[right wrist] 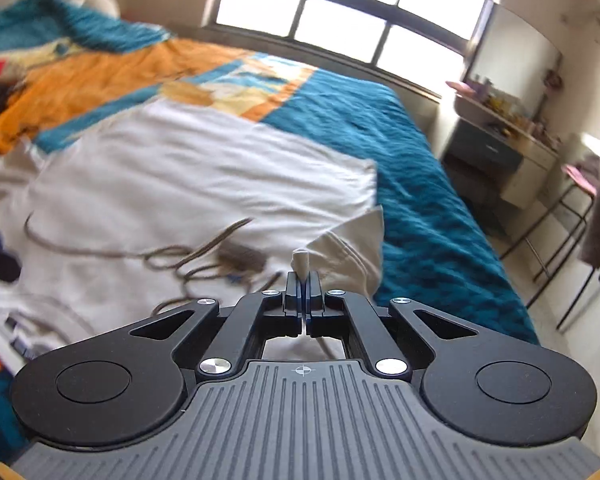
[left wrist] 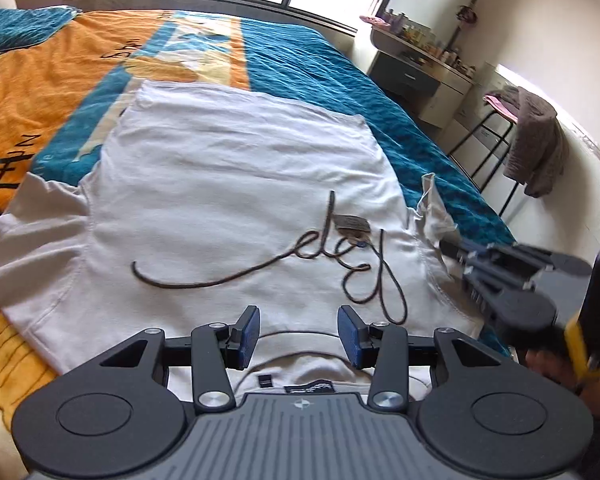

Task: Fold clothes
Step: 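Carry the held sleeve across the sweatshirt front with the right tool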

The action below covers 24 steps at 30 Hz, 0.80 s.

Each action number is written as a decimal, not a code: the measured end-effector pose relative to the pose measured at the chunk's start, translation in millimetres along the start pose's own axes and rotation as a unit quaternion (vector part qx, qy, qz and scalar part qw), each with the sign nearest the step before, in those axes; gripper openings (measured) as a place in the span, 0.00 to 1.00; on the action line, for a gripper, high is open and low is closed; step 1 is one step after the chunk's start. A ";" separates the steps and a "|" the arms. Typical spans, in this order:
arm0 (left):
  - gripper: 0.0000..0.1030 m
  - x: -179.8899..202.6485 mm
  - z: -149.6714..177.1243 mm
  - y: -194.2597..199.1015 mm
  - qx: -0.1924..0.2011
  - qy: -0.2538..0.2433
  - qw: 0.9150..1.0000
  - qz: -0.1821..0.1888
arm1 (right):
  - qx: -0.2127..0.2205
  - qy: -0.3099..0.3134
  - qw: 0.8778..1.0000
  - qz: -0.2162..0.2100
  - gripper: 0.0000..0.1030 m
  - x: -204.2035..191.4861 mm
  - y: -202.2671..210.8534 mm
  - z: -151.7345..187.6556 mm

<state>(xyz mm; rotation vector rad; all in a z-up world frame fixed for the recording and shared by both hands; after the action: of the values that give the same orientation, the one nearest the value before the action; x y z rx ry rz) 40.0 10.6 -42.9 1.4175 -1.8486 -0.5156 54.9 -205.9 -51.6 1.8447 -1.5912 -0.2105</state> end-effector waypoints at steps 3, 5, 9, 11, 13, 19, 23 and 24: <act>0.40 -5.0 1.1 1.6 -0.001 0.003 1.000 -0.012 | -0.039 0.032 0.998 -0.024 0.05 -35.9 -5.0 13.5; 0.40 -4.9 4.4 1.8 -0.003 -0.002 1.000 -0.014 | -0.048 0.014 0.998 -0.030 0.17 -44.1 2.4 21.1; 0.40 -3.3 10.9 0.9 -0.008 -0.011 1.000 -0.018 | -0.028 -0.049 0.997 -0.053 0.26 -43.1 35.0 25.6; 0.40 -1.6 12.2 -2.1 -0.012 -0.011 1.000 -0.023 | -0.021 -0.079 0.995 -0.050 0.26 -36.0 40.3 21.1; 0.40 1.3 13.2 -3.0 -0.014 -0.013 0.999 -0.028 | -0.016 -0.105 0.994 -0.031 0.25 -25.0 37.2 14.1; 0.41 10.4 15.8 -0.6 -0.015 -0.022 0.999 -0.030 | -0.068 -0.180 0.981 0.037 0.16 24.5 -17.0 7.4; 0.42 9.9 17.4 0.4 -0.017 -0.022 0.999 -0.029 | -0.110 -0.196 0.973 0.044 0.16 33.9 -32.1 26.7; 0.42 8.8 17.4 0.0 -0.018 -0.021 0.999 -0.031 | -0.123 -0.201 0.971 0.039 0.16 33.8 -31.0 33.9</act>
<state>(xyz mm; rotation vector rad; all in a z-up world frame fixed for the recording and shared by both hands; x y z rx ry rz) 25.9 0.2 -51.5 1.4550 -1.8238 -0.6111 70.1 -249.6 -85.0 1.6117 -1.8059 -0.7519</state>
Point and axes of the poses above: each gripper's, at about its wrist camera, not at the fingertips, and y roughly against the way its jaws point, x to its right, z to its underside, the point moved 1 cm from there along -y, roughly the way its jaws point
